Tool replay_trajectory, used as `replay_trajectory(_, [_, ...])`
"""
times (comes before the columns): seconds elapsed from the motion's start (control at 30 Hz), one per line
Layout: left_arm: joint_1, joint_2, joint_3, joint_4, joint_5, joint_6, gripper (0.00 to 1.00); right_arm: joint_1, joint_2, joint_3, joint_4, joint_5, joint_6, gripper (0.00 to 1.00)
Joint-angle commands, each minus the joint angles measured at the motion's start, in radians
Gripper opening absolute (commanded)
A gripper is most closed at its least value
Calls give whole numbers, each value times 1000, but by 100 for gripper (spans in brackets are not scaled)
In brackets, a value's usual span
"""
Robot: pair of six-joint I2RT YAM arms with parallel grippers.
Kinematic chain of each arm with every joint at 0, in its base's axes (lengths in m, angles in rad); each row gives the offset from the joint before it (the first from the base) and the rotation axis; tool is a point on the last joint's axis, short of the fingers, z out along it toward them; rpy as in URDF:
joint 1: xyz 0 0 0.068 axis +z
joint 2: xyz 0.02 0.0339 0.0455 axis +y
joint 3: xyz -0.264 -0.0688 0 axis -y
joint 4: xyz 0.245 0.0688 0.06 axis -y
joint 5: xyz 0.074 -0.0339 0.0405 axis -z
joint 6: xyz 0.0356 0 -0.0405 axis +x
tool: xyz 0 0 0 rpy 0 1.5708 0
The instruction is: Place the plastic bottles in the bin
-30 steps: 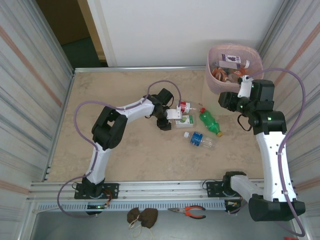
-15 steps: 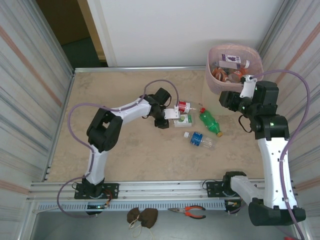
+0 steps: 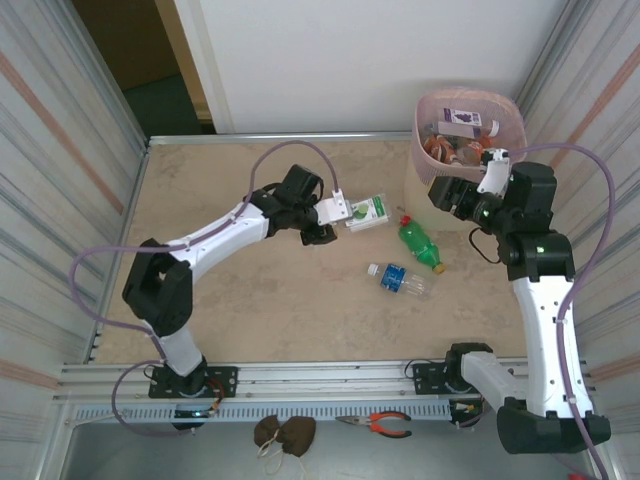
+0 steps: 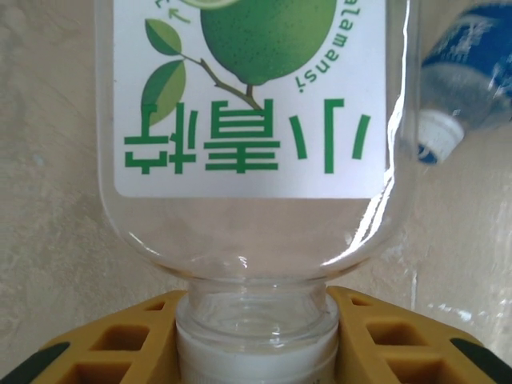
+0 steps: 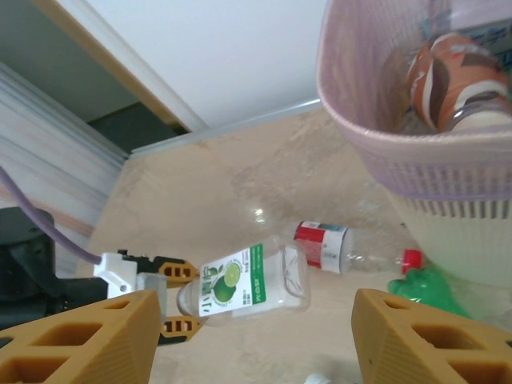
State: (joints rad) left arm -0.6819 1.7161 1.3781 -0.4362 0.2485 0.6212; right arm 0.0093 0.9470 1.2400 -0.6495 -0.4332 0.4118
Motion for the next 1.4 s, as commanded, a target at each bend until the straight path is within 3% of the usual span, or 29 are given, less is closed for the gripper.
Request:
replay_trajectory(0.0, [5, -81, -24, 118, 63, -136, 36, 9, -20, -43, 100, -96, 114, 67])
replay_trajectory(0.37, [-1, -141, -2, 332, 200, -475, 36, 12, 15, -133, 401, -253, 309, 76])
replay_trajectory(0.5, [-17, -141, 28, 366, 215, -511, 36, 25, 36, -133, 485, -276, 327, 81])
replay_trajectory(0.73, [-63, -116, 90, 315, 179, -478, 36, 47, 122, -93, 491, -233, 323, 80])
replay_trajectory(1.0, [-135, -89, 170, 188, 14, -381, 36, 67, 179, -54, 501, -233, 318, 67])
replay_trajectory(1.23, [-146, -91, 170, 180, -35, -382, 37, 72, 173, -52, 493, -230, 324, 49])
replay_trajectory(1.37, [-148, -104, 159, 192, -32, -385, 44, 76, 161, -47, 497, -221, 324, 41])
